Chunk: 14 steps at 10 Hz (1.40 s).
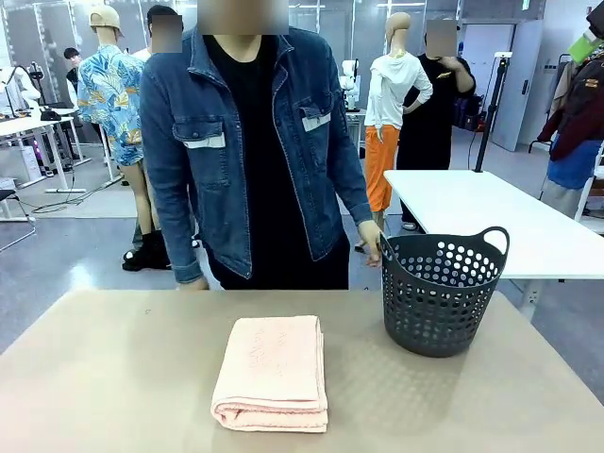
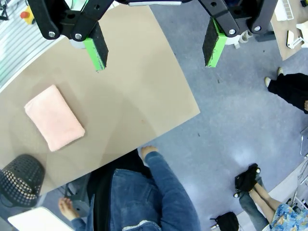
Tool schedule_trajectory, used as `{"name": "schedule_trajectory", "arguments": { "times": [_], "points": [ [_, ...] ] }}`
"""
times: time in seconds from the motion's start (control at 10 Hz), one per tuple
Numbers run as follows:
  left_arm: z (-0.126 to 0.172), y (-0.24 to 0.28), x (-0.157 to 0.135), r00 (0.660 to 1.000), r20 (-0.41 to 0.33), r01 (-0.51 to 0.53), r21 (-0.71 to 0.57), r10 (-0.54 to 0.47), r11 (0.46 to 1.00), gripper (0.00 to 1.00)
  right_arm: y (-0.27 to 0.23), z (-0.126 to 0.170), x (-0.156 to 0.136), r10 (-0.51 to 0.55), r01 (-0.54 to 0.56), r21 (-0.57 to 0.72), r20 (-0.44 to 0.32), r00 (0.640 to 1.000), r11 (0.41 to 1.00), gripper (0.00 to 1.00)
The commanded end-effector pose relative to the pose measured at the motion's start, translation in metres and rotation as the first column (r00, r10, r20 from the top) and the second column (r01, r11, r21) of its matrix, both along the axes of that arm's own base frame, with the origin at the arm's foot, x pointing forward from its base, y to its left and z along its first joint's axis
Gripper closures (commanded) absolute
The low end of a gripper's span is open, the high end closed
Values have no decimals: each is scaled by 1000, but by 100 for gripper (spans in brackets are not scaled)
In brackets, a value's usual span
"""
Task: Fold the towel.
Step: Pick up the 100 cm Hotel Towel and place it on the left side of the table.
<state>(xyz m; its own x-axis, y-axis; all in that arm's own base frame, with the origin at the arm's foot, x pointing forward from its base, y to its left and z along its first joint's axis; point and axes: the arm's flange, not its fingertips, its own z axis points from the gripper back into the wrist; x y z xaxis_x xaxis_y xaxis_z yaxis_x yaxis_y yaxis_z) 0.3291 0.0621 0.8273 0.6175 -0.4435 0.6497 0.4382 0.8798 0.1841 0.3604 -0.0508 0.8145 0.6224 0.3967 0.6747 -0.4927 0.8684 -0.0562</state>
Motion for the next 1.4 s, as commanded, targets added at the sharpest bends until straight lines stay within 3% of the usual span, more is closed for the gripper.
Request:
{"name": "schedule_trajectory", "arguments": {
  "times": [0.0, 0.5, 0.6, 0.8, 1.2, 1.3],
  "points": [
    [1, 0, -3, 1000, -12, -1, 6, 1, 1000, 0, -1, 1, -2, 1, -1, -6, -2, 1000, 1000, 0],
    [0, 0, 0, 1000, 0, 0, 0, 0, 1000, 0, -1, 1, -2, 1, -1, -6, -2, 1000, 1000, 0],
    [-10, -2, 3, 999, -30, 30, -23, -30, 999, 0, -1, 1, -2, 1, -1, -6, -2, 1000, 1000, 0],
    [-51, -19, 17, 997, -76, -4, -44, 0, 999, 0, -1, 1, -2, 1, -1, -6, -2, 1000, 1000, 0],
    [-165, -66, 42, 966, -257, -15, -65, -3, 998, 0, -1, 1, -2, 1, -1, -6, -2, 1000, 1000, 0],
    [-192, -78, 48, 964, -260, -76, -88, 51, 993, 0, -1, 1, -2, 1, -1, -6, -2, 1000, 1000, 0]
  ]
}}
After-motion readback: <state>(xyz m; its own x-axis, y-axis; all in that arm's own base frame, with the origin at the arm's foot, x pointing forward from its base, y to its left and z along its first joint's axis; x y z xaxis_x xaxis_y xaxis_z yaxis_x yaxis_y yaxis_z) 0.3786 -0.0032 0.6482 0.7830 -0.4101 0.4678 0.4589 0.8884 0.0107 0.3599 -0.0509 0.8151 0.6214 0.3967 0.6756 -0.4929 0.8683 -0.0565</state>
